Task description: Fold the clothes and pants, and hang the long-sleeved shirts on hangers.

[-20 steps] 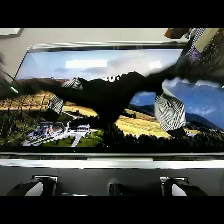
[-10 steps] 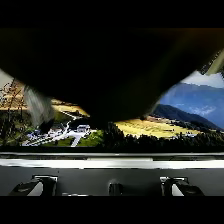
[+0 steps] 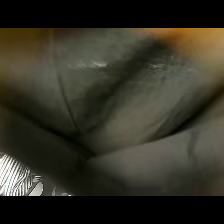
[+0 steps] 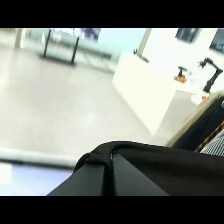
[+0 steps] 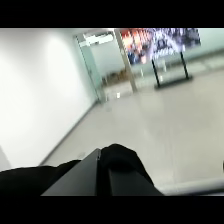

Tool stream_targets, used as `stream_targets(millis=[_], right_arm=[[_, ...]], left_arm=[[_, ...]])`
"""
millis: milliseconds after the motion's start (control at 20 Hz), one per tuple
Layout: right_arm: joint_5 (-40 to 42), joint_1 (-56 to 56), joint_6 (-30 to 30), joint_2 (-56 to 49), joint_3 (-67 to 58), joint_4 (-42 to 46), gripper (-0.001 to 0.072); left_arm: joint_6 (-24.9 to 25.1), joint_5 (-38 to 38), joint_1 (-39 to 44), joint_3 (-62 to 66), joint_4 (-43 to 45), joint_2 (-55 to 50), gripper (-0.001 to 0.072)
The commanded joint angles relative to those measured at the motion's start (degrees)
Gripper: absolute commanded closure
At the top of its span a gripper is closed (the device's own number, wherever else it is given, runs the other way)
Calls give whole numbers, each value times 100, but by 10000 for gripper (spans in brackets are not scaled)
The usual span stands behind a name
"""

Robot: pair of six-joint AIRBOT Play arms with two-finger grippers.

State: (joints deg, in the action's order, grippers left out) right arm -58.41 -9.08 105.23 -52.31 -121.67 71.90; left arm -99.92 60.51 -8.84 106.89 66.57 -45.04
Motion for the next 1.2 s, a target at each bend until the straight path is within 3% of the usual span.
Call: stream_targets(millis=[0,200,350,500,600,650,700,750,850,1000,1150], right_arm=[[-9,-2,444,-1134,297,-361,681],[-131,15,496,-3152,629,-1172,680],[109,164,122,-4492,629,-1447,674],[238,367,-186,-5259,629,-1445,596],[138,402,-358,-5416,629,-1440,472],[33,404,-492,-5405,627,-1443,403],[-162,350,-643,-5335,627,-1427,318],[-461,267,-890,-5222,627,-1419,263],[-1241,-15,-1451,-4924,627,-1373,213],[-2527,-597,-1770,-4461,730,-1309,212],[-2586,-977,-1799,-3510,2229,-1464,210]], left_arm=[[-210,136,24,-822,-70,-713,681],[111,-160,608,-1532,-140,-2455,681],[103,-675,1016,-1545,-140,-3884,681],[81,-1113,1287,-1545,-144,-4776,681],[79,-1005,1375,-1543,-164,-5069,663],[11,-894,1386,-1545,-162,-5117,504],[-87,-772,1357,-1539,-164,-5101,225],[-85,-568,1296,-1495,-162,-5047,9],[-85,20,1049,-1397,-162,-4800,-13],[-85,750,632,-1749,-39,-4004,-13],[-162,651,450,-3289,9,-2710,-13]])
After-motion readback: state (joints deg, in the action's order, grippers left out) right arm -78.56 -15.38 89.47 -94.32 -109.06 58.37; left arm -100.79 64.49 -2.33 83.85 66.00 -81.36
